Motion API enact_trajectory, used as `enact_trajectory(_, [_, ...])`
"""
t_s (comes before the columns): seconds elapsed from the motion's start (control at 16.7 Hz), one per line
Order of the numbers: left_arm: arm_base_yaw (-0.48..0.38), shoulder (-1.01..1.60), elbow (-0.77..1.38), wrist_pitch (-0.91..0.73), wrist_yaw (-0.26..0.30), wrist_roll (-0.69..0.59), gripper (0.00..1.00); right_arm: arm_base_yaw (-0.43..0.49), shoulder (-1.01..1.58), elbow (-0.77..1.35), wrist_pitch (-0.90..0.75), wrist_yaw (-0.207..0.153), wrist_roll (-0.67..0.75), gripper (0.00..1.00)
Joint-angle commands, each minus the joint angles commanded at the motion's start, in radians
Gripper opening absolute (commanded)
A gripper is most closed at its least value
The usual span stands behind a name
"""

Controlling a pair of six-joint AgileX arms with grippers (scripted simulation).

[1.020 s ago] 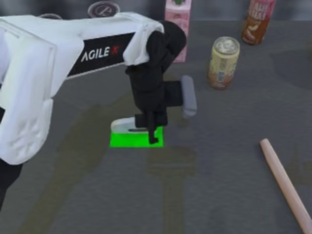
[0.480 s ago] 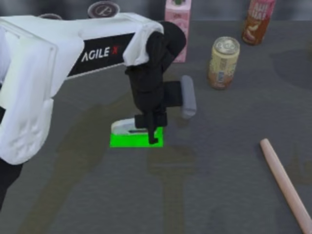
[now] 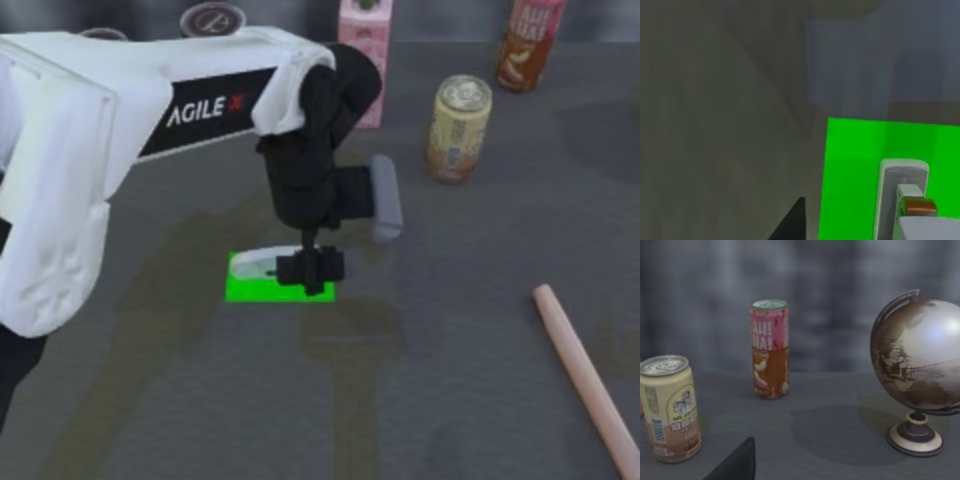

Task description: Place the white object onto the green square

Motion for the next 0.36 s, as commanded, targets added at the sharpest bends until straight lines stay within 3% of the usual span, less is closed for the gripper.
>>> enact_trajectory(0.36, [0.0,0.0,0.0,0.0,0.0,0.0,1.0,0.0,0.0,0.0,0.0,0.0,0.0,1.0])
